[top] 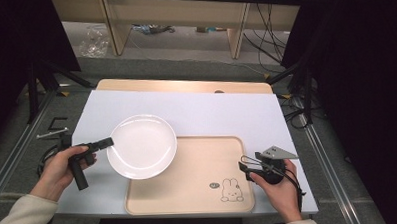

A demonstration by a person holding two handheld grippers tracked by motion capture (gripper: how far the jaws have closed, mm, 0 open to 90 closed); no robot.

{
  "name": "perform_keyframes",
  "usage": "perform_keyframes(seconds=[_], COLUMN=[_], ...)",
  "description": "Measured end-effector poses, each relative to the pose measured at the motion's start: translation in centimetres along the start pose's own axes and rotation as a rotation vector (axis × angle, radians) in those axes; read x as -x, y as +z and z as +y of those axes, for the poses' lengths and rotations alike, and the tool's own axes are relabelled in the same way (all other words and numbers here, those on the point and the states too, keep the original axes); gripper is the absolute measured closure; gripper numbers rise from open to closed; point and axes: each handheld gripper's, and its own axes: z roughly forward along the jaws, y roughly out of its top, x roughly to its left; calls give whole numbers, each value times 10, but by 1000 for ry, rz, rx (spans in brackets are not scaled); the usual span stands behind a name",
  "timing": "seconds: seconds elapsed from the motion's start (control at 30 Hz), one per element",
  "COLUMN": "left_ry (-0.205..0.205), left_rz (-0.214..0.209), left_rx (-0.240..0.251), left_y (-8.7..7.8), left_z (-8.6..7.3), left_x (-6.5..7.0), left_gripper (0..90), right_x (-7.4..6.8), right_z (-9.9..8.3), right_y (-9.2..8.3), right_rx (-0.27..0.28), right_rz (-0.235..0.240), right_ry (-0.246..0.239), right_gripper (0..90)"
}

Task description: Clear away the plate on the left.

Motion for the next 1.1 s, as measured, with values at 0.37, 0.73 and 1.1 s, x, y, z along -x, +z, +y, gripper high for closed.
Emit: perform_keyframes(seconds=[0.37,0.73,1.1], left_ry=[5,6,8], left_rz=[-4,-8,-7], left_rx=[-13,-22,-32], left_y=[3,5,8], left_z=[-2,-4,-7], left_x=[2,3,4], left_gripper=[868,868,868], right_x=[0,0,-2], right_z=[0,0,0], right_y=[0,0,0], right_rx=[-1,-1,-1], right_rz=[1,0,-5], right_ry=[-1,0,17], right_gripper=[263,262,263])
